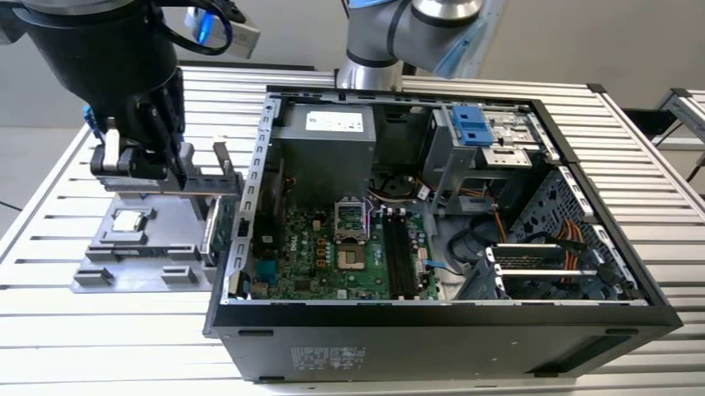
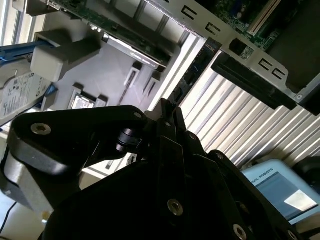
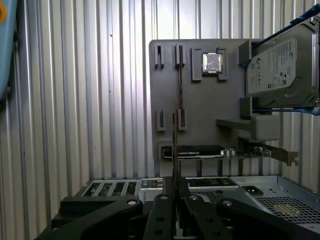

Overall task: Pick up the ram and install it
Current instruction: 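Pick up the ram and move it above insertion slot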

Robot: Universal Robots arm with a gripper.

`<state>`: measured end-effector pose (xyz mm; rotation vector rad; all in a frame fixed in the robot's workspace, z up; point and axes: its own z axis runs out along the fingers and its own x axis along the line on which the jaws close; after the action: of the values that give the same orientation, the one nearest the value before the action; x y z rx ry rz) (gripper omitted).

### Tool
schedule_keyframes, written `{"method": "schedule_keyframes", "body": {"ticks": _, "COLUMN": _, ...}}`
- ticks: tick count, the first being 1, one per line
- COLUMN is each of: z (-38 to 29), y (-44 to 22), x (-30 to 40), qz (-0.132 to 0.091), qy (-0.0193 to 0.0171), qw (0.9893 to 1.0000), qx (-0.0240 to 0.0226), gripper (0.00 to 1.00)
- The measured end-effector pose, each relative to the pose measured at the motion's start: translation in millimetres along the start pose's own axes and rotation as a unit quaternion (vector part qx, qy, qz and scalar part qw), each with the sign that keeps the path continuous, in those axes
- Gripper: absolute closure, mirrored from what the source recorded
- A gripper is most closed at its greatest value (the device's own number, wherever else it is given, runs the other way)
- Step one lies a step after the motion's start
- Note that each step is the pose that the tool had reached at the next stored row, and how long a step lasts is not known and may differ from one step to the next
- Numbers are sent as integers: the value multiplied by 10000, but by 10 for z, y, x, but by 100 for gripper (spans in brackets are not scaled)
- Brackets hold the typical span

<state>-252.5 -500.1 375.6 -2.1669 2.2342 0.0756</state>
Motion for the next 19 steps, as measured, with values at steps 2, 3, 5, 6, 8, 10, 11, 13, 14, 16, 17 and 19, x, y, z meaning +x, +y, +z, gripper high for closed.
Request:
{"method": "schedule_keyframes", "body": {"ticks": 2, "z": 0, "y": -25, "x": -1, "qz": 0, "qy": 0, "qw": 10000, "qx": 0, "gripper": 100}}
{"method": "schedule_keyframes", "body": {"ticks": 3, "z": 0, "y": -37, "x": -1, "qz": 0, "qy": 0, "qw": 10000, "qx": 0, "gripper": 100}}
{"method": "schedule_keyframes", "body": {"ticks": 5, "z": 0, "y": -64, "x": -2, "qz": 0, "qy": -1, "qw": 10000, "qx": 0, "gripper": 100}}
{"method": "schedule_keyframes", "body": {"ticks": 6, "z": -1, "y": -77, "x": -2, "qz": 0, "qy": 0, "qw": 10000, "qx": 0, "gripper": 100}}
{"method": "schedule_keyframes", "body": {"ticks": 8, "z": -1, "y": -105, "x": -3, "qz": 0, "qy": 0, "qw": 10000, "qx": 0, "gripper": 100}}
{"method": "schedule_keyframes", "body": {"ticks": 10, "z": -1, "y": -132, "x": -4, "qz": 0, "qy": 0, "qw": 10000, "qx": 0, "gripper": 100}}
{"method": "schedule_keyframes", "body": {"ticks": 11, "z": -1, "y": -145, "x": -4, "qz": 0, "qy": 0, "qw": 10000, "qx": 0, "gripper": 100}}
{"method": "schedule_keyframes", "body": {"ticks": 13, "z": -2, "y": -172, "x": -5, "qz": 0, "qy": 0, "qw": 10000, "qx": 0, "gripper": 100}}
{"method": "schedule_keyframes", "body": {"ticks": 14, "z": -2, "y": -184, "x": -6, "qz": 0, "qy": 0, "qw": 10000, "qx": 0, "gripper": 100}}
{"method": "schedule_keyframes", "body": {"ticks": 16, "z": -3, "y": -210, "x": -6, "qz": 0, "qy": 0, "qw": 10000, "qx": 0, "gripper": 100}}
{"method": "schedule_keyframes", "body": {"ticks": 17, "z": -3, "y": -223, "x": -7, "qz": 0, "qy": 0, "qw": 10000, "qx": 0, "gripper": 100}}
{"method": "schedule_keyframes", "body": {"ticks": 19, "z": -3, "y": -249, "x": -7, "qz": 0, "qy": 0, "qw": 10000, "qx": 0, "gripper": 100}}
